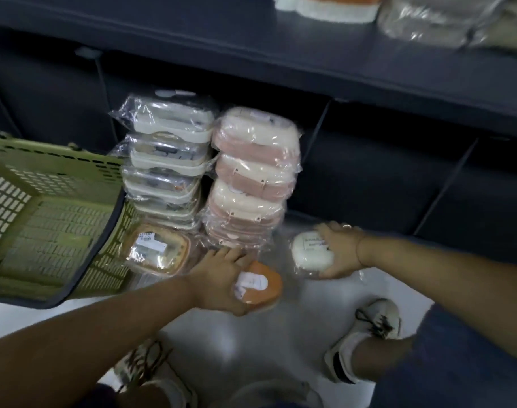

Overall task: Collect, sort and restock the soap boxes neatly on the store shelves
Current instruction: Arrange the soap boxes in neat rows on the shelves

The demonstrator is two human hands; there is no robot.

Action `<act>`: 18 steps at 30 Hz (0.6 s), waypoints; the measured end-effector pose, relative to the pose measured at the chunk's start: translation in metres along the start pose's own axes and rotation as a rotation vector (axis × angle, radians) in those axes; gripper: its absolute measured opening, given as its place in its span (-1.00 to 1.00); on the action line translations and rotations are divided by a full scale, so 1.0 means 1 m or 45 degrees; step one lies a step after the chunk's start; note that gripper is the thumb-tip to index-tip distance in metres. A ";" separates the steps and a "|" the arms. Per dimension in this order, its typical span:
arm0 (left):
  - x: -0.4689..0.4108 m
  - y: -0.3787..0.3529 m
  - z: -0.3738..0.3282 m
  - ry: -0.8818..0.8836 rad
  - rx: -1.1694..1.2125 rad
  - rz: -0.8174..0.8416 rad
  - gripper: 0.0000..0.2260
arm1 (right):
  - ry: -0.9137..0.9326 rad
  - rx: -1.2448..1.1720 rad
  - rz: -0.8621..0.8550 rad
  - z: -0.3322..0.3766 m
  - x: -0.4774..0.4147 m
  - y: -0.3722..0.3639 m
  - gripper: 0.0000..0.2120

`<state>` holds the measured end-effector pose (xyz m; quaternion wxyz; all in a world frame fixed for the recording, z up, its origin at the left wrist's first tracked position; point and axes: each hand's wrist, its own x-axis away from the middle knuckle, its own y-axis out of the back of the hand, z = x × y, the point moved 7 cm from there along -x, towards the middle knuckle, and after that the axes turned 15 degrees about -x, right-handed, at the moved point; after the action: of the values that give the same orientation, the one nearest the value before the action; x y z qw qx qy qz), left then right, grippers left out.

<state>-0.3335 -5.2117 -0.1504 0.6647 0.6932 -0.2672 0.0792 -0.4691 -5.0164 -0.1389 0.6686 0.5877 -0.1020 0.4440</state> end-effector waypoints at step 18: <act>-0.016 0.364 0.052 0.103 0.039 -0.935 0.03 | 0.232 -0.396 -1.387 -0.008 0.161 0.408 0.04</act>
<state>-0.5328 -5.2484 0.1571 0.6483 0.7491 0.0270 -0.1335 -0.6691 -4.9676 0.2486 0.8857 0.4094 0.2095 0.0640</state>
